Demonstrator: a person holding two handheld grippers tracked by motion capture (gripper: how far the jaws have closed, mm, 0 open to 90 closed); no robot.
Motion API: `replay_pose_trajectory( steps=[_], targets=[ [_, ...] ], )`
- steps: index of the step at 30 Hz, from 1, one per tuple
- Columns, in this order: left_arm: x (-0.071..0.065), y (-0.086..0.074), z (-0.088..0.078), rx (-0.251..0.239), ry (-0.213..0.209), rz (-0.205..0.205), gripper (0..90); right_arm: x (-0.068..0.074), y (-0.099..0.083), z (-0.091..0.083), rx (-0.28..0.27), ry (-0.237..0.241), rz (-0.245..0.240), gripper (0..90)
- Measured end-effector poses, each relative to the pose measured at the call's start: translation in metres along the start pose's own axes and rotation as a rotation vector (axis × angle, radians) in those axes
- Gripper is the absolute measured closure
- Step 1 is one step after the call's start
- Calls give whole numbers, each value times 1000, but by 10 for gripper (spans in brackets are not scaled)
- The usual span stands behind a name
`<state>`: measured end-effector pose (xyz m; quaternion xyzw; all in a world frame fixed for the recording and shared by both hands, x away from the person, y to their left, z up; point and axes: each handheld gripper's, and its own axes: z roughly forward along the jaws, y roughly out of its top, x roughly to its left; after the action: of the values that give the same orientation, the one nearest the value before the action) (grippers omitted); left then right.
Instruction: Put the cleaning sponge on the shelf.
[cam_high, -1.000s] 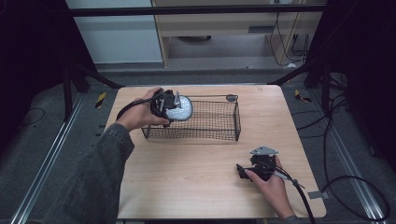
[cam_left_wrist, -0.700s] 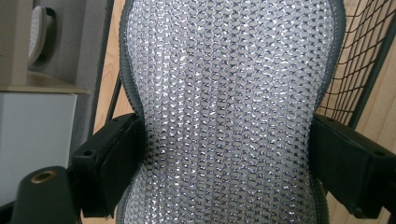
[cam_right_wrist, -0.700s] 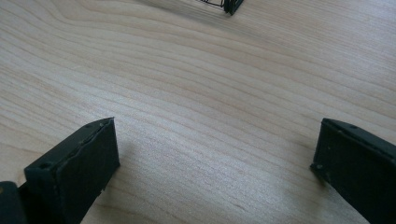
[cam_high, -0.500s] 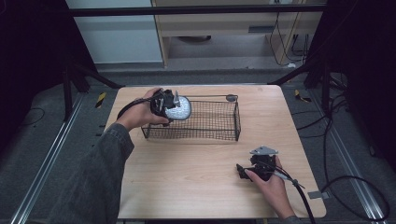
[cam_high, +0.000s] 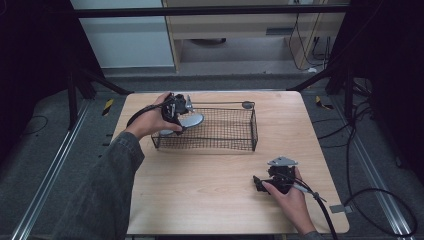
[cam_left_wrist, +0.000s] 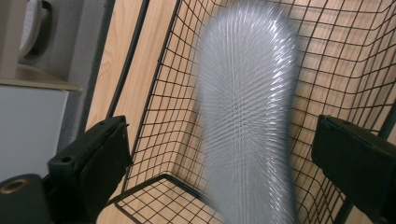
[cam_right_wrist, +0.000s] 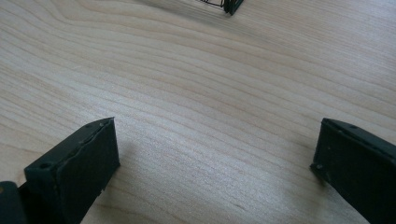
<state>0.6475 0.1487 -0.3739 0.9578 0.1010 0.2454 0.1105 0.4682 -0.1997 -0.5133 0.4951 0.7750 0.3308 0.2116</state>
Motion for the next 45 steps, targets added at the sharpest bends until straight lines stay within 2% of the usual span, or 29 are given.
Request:
replay_pose_trajectory(
  steps=[5,9,26,31,35,42,45],
  targets=[
    [-1,1,0,0,-3,3,48,0,0,0,0,1,1,4],
    [0,2,-3,-16,-7,-13,56,0,0,0,0,0,3,4],
    [-6,6,-17,-57,-7,-11,72,0,0,0,2,-1,0,4],
    [-8,7,-18,-61,-15,-29,75,0,0,0,2,-1,0,4],
    [-10,9,-20,-71,-13,-61,71,0,0,0,2,1,1,4],
    [-15,9,-22,-73,-19,-74,64,0,0,0,1,-2,0,4],
    [-16,9,-23,-82,-26,-96,56,0,0,0,2,-2,0,4]
  ],
)
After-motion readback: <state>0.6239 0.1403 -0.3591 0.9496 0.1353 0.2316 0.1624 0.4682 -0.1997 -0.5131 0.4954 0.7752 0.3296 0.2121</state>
